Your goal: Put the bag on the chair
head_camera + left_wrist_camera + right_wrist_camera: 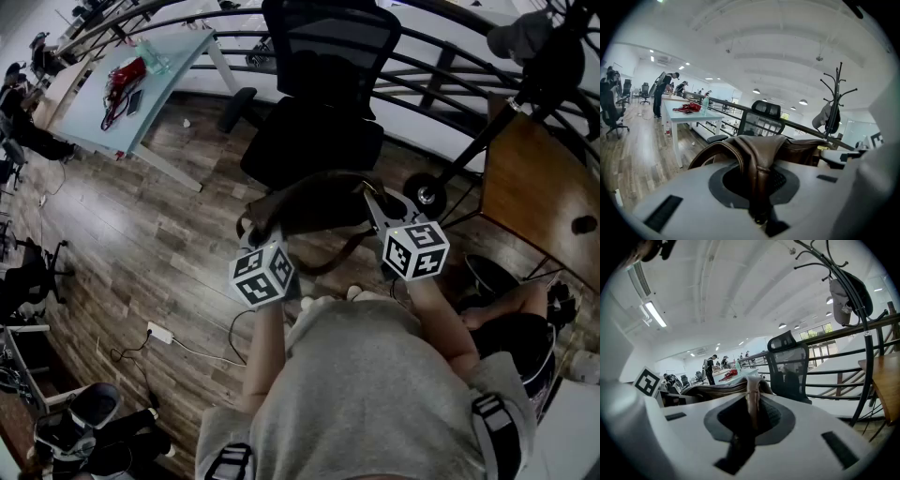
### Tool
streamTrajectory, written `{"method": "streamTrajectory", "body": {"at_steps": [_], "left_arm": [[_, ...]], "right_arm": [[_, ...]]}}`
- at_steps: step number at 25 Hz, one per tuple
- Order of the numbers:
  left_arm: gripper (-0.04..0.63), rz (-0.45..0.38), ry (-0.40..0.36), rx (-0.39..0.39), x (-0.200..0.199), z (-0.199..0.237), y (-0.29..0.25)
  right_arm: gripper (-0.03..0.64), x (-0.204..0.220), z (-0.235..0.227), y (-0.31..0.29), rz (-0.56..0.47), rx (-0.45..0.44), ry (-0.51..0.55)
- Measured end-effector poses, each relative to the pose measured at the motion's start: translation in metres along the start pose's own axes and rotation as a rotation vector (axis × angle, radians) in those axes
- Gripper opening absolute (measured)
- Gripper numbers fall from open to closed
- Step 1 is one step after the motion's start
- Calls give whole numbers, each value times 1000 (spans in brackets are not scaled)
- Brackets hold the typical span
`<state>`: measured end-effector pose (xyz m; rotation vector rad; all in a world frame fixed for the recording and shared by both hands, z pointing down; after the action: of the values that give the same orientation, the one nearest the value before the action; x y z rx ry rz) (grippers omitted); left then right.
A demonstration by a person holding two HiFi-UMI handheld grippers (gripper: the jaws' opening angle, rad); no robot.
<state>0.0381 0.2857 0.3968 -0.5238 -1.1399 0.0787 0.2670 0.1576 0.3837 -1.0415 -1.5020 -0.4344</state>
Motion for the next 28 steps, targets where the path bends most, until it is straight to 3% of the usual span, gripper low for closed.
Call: {"method": "streamTrajectory", "body": {"at_steps": [13,28], "left_arm": [[34,-50,22,-46,8,1,24],[34,-31,52,-87,23,0,20]], "right_arm": [[41,2,10,8,-11,-53,36],[43,12,-2,-1,46,-102,33]]}}
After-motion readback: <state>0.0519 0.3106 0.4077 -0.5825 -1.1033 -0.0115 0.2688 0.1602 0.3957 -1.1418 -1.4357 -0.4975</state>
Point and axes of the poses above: the fingertips, and each gripper's own axes: y backward along the fingers, z to its left, x out of its underside, the point moved 8 cm from there along y, backward along the fingers, and after that the axes turned 3 degrees about y, right-handed, at the moved point
